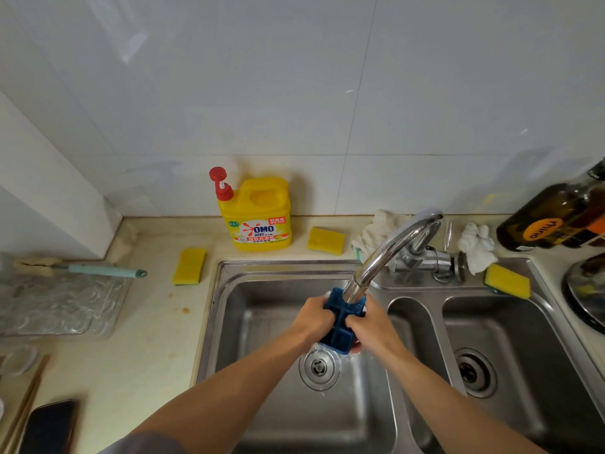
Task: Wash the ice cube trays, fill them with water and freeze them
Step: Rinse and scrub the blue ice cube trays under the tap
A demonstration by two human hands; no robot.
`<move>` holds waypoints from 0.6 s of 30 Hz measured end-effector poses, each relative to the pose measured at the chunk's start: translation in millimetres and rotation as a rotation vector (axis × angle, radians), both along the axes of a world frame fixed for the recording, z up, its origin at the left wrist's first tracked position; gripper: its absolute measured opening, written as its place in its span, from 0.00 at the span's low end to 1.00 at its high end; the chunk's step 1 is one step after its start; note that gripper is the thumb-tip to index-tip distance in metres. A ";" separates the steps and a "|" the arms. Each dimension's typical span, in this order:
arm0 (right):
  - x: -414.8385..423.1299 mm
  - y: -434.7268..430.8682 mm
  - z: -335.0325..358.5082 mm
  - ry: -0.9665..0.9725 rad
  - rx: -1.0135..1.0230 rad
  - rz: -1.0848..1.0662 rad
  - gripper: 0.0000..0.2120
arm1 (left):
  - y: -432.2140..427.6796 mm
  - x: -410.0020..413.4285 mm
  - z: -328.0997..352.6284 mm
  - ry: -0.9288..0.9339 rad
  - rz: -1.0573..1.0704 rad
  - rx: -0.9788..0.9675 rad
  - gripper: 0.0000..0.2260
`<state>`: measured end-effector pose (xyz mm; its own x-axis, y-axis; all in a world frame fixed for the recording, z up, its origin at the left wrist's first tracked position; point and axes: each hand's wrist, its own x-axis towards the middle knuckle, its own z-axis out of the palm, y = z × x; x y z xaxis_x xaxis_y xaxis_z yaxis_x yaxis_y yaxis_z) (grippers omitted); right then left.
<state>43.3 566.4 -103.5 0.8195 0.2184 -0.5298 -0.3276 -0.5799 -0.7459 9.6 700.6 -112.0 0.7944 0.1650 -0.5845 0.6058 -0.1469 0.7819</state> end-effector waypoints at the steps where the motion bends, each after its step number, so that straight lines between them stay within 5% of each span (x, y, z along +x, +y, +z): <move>1: 1.5 -1.9 0.4 0.027 0.017 -0.006 0.15 | 0.2 -0.1 0.8 -0.016 -0.006 0.000 0.10; 7: 12.6 -12.1 3.6 0.191 0.138 -0.109 0.07 | 9.0 3.7 -0.4 -0.032 -0.061 0.084 0.11; 13: 11.5 -12.9 2.7 0.101 -0.026 0.036 0.07 | 9.8 2.4 3.1 0.028 -0.215 -0.012 0.10; 18: 8.5 -6.7 5.5 0.038 -0.066 0.072 0.10 | 13.9 3.5 1.9 0.134 -0.108 -0.144 0.12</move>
